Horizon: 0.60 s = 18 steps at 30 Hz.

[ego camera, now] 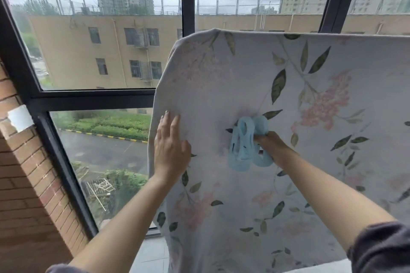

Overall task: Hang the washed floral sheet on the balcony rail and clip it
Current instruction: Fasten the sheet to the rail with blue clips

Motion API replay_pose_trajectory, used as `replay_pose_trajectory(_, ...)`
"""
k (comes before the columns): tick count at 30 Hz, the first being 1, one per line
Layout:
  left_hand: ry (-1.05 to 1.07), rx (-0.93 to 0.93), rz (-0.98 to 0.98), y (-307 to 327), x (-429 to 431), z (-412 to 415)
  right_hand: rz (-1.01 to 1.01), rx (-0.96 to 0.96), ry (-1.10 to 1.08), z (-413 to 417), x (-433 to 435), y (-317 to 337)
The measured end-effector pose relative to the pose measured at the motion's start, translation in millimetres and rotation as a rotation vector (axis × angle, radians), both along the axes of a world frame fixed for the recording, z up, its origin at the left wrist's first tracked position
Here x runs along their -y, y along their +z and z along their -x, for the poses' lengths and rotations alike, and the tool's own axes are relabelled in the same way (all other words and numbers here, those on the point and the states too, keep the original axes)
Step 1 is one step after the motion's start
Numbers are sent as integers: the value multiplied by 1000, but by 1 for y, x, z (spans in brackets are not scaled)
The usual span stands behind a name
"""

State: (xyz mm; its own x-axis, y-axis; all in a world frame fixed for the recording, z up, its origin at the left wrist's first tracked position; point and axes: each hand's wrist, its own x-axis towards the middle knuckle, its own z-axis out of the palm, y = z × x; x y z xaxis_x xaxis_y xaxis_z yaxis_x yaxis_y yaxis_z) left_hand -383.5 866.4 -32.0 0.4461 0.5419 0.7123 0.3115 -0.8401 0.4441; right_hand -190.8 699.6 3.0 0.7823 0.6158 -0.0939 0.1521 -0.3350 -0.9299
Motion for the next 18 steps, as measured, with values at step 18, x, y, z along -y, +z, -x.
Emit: replay_pose_trajectory(18, 67, -315, -213, 36, 92, -150, -201, -3, -116, -108, 109, 29)
